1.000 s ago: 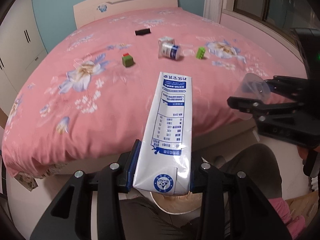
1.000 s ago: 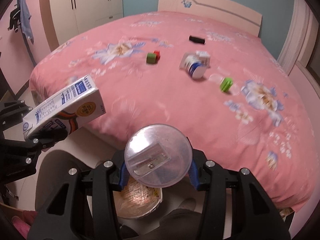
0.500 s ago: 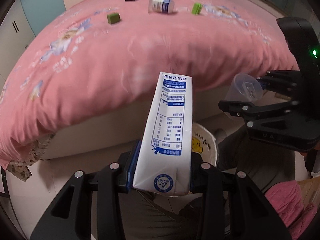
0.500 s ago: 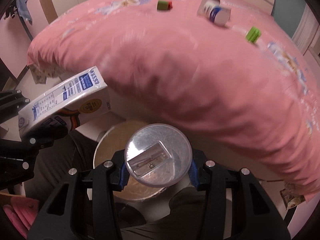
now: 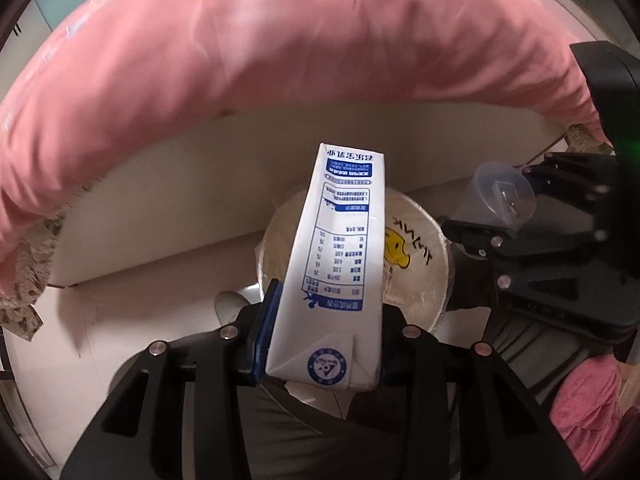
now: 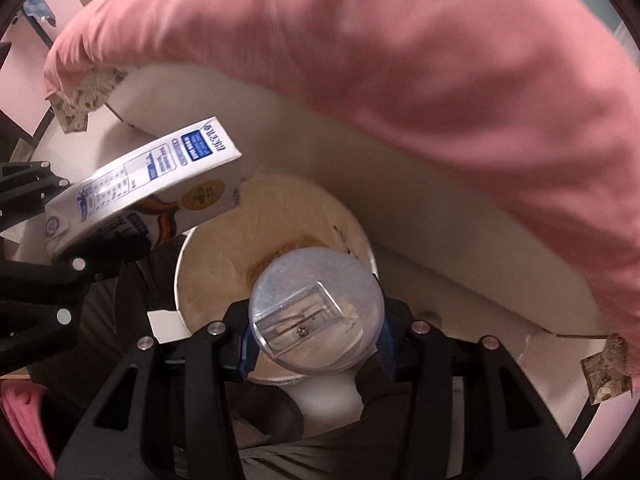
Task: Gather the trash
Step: 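Lower the carton with the left tool while the right tool lowers the cup, opening both over the bin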
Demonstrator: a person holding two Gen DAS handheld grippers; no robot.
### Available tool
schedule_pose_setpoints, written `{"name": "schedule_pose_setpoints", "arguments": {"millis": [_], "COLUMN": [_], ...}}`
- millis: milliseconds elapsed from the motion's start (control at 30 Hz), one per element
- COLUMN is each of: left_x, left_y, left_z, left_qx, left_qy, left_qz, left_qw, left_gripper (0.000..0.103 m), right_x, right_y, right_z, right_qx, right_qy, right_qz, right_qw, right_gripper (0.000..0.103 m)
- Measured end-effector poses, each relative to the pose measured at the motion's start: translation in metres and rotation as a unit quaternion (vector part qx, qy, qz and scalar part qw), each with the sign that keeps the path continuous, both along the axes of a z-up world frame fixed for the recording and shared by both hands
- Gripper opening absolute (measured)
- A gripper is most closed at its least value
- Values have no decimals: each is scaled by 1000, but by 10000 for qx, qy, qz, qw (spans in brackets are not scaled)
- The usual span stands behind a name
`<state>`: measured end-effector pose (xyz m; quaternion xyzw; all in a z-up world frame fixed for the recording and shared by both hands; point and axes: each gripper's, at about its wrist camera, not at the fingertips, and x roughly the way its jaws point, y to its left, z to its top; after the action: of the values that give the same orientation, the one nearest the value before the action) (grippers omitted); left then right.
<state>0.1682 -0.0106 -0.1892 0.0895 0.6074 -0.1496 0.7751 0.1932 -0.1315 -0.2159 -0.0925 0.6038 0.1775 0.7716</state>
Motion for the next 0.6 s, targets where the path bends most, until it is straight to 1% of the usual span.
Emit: {"name": "schedule_pose_setpoints", "arguments": {"millis": [200,267,433,600], "left_x": [9,19,32,44], "left_y": [-3,-6,-12,-16], "left_z": [-34,-42,-66,-87], "left_qx": [3,1,-33,-90], "left_qy": [409,545,899,1255], "left_qz": [103,132,253,356], "left_qw": [9991,9984,9956,9914], "left_gripper": [41,41,41,41], "right_x": [0,1,2,4], "right_y": [4,6,8,14], "right_z": [-29,-40,-69,-94], "right_qx": [2,9,98,82], "right_qy": [326,473,830,1087], "right_qz": [-30,-58,-174,-191], "right_qw": [9995,9989,9964,9939], "right_gripper": [48,48,48,48]}}
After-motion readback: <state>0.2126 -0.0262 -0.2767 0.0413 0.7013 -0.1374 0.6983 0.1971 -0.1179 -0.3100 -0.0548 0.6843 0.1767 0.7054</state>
